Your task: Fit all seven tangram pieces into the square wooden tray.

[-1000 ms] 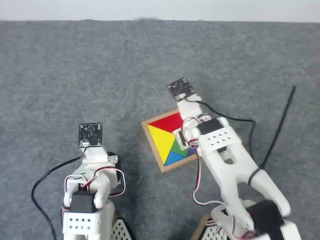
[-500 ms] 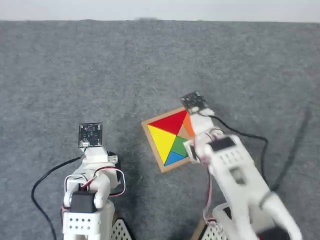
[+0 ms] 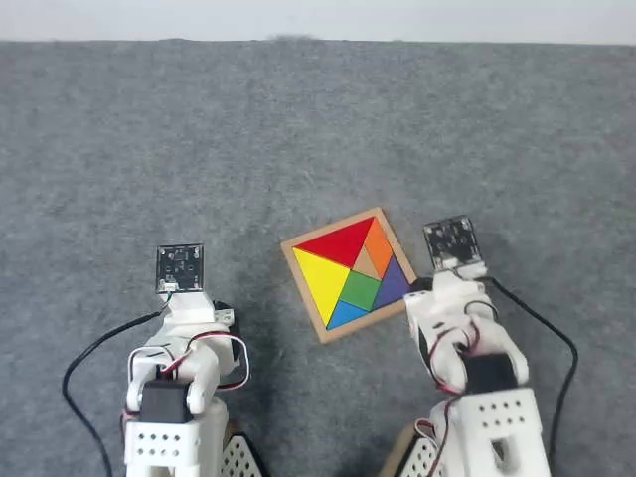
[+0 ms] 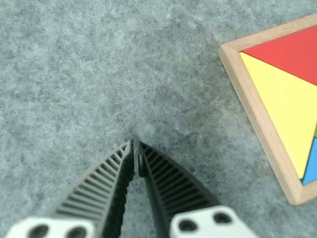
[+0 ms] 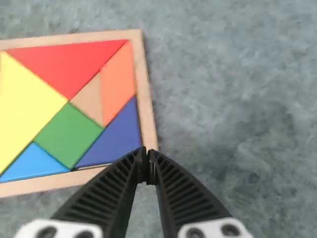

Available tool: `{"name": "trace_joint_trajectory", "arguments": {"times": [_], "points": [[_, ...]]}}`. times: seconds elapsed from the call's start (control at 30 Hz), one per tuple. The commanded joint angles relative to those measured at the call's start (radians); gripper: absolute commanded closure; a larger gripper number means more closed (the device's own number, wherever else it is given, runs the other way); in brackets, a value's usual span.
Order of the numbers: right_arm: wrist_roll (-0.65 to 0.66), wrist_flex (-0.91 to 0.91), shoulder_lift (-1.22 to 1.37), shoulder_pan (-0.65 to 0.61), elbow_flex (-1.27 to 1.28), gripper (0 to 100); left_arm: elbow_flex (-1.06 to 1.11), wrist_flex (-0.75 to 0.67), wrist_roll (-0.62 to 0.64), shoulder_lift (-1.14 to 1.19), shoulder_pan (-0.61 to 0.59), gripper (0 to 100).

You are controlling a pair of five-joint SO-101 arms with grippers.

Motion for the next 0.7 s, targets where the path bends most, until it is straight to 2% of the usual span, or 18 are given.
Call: {"name": "trace_joint_trajectory", "arguments": {"times": [0.0, 0.27, 0.43, 0.57, 0.67], "points": [[-0.005, 0.008, -0.151, 0.050, 0.041, 98.9, -0.012, 0.002, -0.011, -0.020, -0.006, 99], [-0.005, 0.027, -0.437, 0.163, 0.193, 98.9, -0.012, 0.002, -0.011, -0.020, -0.006, 99], [-0.005, 0.047, -0.390, 0.213, 0.195, 98.9, -0.012, 0.002, -0.011, -0.020, -0.006, 99], [-0.006, 0.171, -0.357, 0.209, 0.196, 98.9, -0.012, 0.002, -0.011, -0.020, -0.006, 99], [-0.006, 0.186, -0.355, 0.208, 0.196, 98.9, -0.012, 0.002, -0.011, -0.020, -0.006, 99]]}}
